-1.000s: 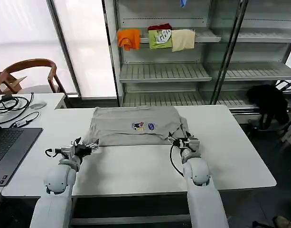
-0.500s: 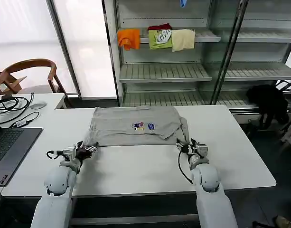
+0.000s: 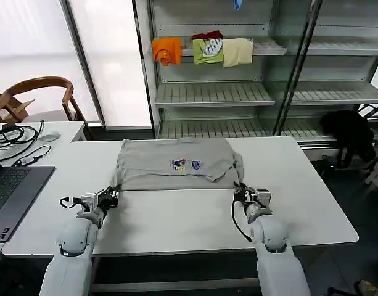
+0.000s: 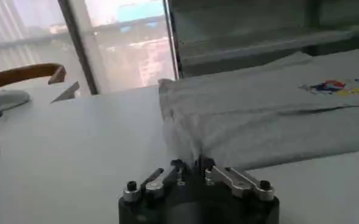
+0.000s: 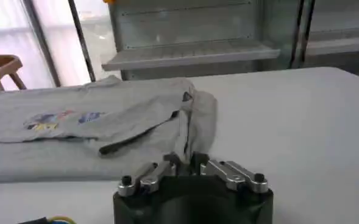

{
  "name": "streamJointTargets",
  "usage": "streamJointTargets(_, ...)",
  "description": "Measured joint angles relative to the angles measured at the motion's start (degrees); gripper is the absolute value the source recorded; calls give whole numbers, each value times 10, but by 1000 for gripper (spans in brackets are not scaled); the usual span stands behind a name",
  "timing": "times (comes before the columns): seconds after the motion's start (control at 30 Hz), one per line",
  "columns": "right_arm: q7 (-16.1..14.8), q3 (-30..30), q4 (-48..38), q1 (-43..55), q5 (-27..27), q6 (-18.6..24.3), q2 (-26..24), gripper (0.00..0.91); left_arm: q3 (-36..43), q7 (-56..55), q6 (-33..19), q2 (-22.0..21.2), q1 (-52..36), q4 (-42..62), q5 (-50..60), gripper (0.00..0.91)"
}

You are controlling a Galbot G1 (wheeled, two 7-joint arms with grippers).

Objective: Fold and organize the clothes.

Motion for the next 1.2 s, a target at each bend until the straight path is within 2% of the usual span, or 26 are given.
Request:
streamJointTargets(0.2,14,-9,46,-38,21,-2,-15,0,-14,5,2,11,39,-51,-17,0)
streamJointTargets(0.43,29,-14,140,-113,38,-3,-35,0,-50,-3,1,21,134,-143,-77,0)
streamJointTargets(0.73,56,-23,263,-231,45,-3,-56,0,-95,-36,0,7,262,-253,-143,0)
streamJointTargets(0.9,63,-29,304,-284,42,-3,-61,0,-101,-52,-1,-7,314,-296,-161,10)
streamJointTargets(0.93,65,-31,309,-293,40,-3,-62,756,-101,-55,-1,-9,322,-302,-162,60)
streamJointTargets(0.97,66,-33,313,-300,39,-3,-62,907,-101,-58,-1,-12,327,-307,-164,494)
streamJointTargets(1.0,68,-35,316,-306,37,-2,-62,907,-101,-60,-2,-13,332,-310,-166,907)
streamJointTargets(1.2,73,-38,332,-330,20,0,-56,907,-107,-83,-6,-22,353,-329,-174,907)
